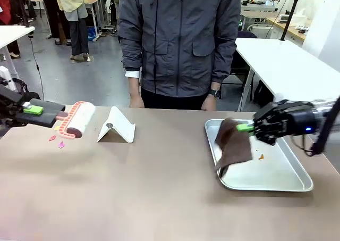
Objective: Clean the surface of the table.
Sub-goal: Hold the Lint Roller with your left hand and the towel with your right hand, then if a person points to the right, clean the right side of the table with your right hand, and if they point to the left, clean the left side with your left hand.
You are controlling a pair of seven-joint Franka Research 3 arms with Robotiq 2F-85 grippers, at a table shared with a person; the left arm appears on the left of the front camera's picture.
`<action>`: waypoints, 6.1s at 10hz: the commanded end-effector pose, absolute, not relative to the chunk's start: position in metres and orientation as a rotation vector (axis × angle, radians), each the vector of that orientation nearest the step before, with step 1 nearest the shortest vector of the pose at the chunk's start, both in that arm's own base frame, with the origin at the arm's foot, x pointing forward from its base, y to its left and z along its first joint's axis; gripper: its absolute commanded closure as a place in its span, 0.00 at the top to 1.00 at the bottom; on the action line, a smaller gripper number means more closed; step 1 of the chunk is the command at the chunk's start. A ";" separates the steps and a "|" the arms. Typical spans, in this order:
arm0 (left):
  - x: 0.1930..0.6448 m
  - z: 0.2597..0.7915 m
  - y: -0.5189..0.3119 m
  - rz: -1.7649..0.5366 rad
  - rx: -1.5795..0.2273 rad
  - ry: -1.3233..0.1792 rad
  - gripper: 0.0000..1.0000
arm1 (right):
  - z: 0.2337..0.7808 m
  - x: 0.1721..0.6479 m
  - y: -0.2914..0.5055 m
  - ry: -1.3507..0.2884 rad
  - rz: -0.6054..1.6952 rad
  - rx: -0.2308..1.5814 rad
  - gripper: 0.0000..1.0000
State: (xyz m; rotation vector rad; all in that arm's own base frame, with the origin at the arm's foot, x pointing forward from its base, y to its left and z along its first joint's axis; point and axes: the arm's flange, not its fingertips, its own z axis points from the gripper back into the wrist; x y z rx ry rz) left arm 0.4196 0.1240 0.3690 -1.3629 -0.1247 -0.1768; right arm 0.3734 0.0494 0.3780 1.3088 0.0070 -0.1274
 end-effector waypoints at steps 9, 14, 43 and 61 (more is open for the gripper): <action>0.318 0.338 0.292 0.237 -1.399 -0.290 0.00 | 0.339 0.325 -0.124 -0.270 -0.499 1.587 0.00; 0.310 0.333 0.309 0.162 -1.434 -0.308 0.00 | 0.339 0.336 -0.144 -0.231 -0.535 1.568 0.00; 0.310 0.333 0.309 0.162 -1.434 -0.308 0.00 | 0.387 0.417 -0.107 -0.325 -0.131 0.948 0.06; 0.310 0.333 0.309 0.162 -1.434 -0.308 0.00 | 0.284 0.501 0.045 -0.054 -0.033 0.678 0.06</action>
